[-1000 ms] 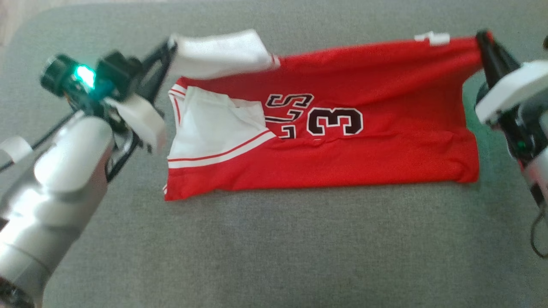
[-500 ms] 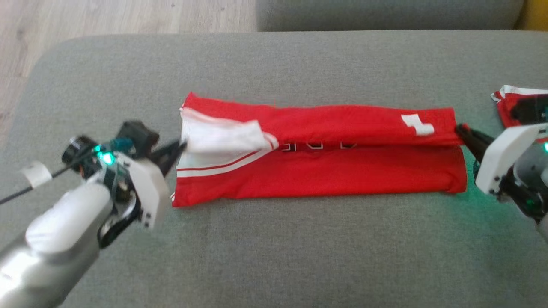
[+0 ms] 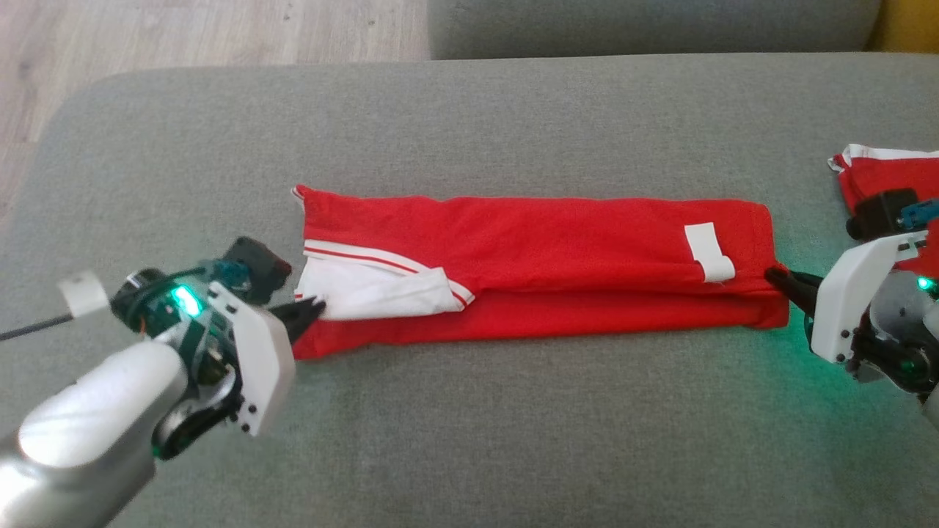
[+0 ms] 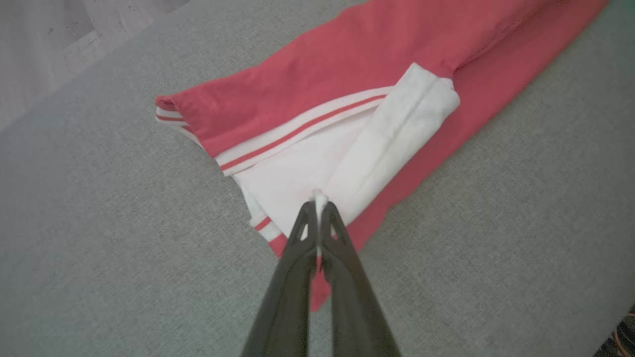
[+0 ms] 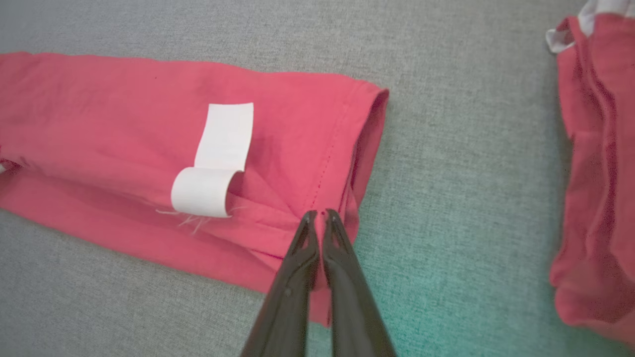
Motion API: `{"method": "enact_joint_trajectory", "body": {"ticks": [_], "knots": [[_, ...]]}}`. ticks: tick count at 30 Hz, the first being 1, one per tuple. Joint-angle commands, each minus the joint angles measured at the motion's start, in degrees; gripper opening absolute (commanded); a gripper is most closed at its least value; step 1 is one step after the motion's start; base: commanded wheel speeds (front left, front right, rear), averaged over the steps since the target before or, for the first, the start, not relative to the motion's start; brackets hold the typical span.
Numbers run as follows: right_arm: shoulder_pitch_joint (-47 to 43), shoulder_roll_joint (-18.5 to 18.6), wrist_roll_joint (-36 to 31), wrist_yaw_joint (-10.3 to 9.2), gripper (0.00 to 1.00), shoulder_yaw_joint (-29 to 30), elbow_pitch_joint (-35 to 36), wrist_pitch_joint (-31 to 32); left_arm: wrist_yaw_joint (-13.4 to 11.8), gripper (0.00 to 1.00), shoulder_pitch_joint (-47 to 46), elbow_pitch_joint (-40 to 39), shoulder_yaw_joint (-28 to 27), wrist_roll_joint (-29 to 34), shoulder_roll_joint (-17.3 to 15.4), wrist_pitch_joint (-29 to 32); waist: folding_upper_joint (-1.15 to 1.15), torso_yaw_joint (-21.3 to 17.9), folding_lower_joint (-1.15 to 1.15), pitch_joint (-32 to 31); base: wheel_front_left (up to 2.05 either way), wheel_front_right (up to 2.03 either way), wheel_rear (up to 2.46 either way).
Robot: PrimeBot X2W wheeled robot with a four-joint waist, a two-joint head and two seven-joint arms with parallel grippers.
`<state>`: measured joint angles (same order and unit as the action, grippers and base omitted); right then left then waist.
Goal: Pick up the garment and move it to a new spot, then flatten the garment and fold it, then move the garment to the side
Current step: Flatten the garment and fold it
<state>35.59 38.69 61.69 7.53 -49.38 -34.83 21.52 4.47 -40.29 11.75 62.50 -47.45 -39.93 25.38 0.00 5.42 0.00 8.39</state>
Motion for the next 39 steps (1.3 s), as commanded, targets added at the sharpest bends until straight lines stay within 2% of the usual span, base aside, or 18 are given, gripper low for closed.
{"method": "enact_joint_trajectory", "body": {"ticks": [1,4,5,6,7,8,13,18,25,28,31,34,36,39], "knots": [[-0.47,2.19,0.71,-0.04,0.0,0.35,1.06,0.19,-0.45,0.0,-1.48,-1.38,-2.54,-0.17,-2.57,0.25,0.0,-0.11,0.0,0.09,0.0,0.0,0.0],[-0.59,2.1,1.72,-0.04,0.0,0.49,1.15,1.47,-0.67,0.0,-0.96,-1.9,-2.1,-0.76,-2.61,1.38,0.0,-0.44,0.0,0.25,0.0,0.0,0.0],[-0.63,2.07,1.97,-0.04,0.0,0.57,1.13,1.71,-0.92,0.07,-0.9,-1.95,-2.1,-0.83,-2.62,1.55,0.0,-0.55,0.0,0.24,0.0,0.0,0.0],[-0.65,2.01,2.28,-0.04,0.0,0.9,1.02,1.62,-1.32,1.0,-1.08,-2.0,-2.17,-0.44,-2.62,1.33,0.0,-0.64,0.0,0.27,0.0,0.0,0.0],[-0.55,1.93,2.39,-0.04,0.88,1.31,0.96,1.11,-1.85,1.0,-1.3,-1.96,-2.39,-0.1,-2.49,0.91,0.0,-0.7,0.0,0.29,0.0,0.0,0.0],[-0.49,1.7,2.78,-0.04,1.0,1.78,0.82,0.87,-2.32,1.0,-1.54,-1.91,-2.7,0.19,-2.23,0.25,0.0,-0.77,0.0,0.3,0.0,0.0,0.0],[1.12,1.15,2.92,-0.04,1.0,3.76,1.52,-1.54,-5.65,1.0,-3.1,-0.98,-5.42,2.03,-0.31,-5.73,0.0,-1.03,0.0,0.07,0.0,0.0,0.0],[4.61,-1.21,1.63,-0.04,1.0,8.99,1.33,-11.34,-11.13,1.0,-4.47,1.13,-10.48,3.8,3.51,-17.22,0.0,-1.01,0.0,-0.94,0.0,0.0,0.0],[5.54,-9.02,-1.38,-0.04,1.0,16.75,0.5,-30.07,-17.87,1.0,-2.19,4.43,-17.7,2.95,9.53,-34.05,0.0,-0.84,0.0,-3.21,0.0,0.0,0.0],[4.52,-13.16,-4.81,-0.04,1.0,19.23,-0.1,-34.83,-20.54,1.0,0.29,5.38,-19.93,3.19,11.09,-38.52,0.0,-0.96,0.0,-3.97,0.0,0.0,0.0],[2.24,-17.38,-10.82,-0.04,1.0,23.07,-0.41,-36.32,-22.59,1.0,4.34,5.46,-22.92,3.25,12.98,-40.09,0.0,-1.04,0.0,-4.47,0.0,0.0,0.0],[-2.71,-22.41,-19.15,-0.04,1.0,31.57,2.81,-36.47,-24.43,1.0,9.18,3.67,-27.32,5.93,15.08,-40.33,0.0,-0.85,0.0,-4.8,0.0,0.0,0.0],[-8.35,-26.83,-25.03,-0.04,1.0,37.51,6.53,-36.49,-24.6,1.0,13.64,2.34,-30.26,8.12,17.15,-40.35,0.0,-0.52,0.0,-5.24,0.0,0.0,0.0],[-17.11,-32.22,-34.41,-0.04,1.0,42.93,12.61,-36.5,-24.1,1.0,20.17,1.49,-34.21,11.17,20.52,-40.36,0.0,-0.13,0.0,-5.52,0.0,0.0,0.0]]}}
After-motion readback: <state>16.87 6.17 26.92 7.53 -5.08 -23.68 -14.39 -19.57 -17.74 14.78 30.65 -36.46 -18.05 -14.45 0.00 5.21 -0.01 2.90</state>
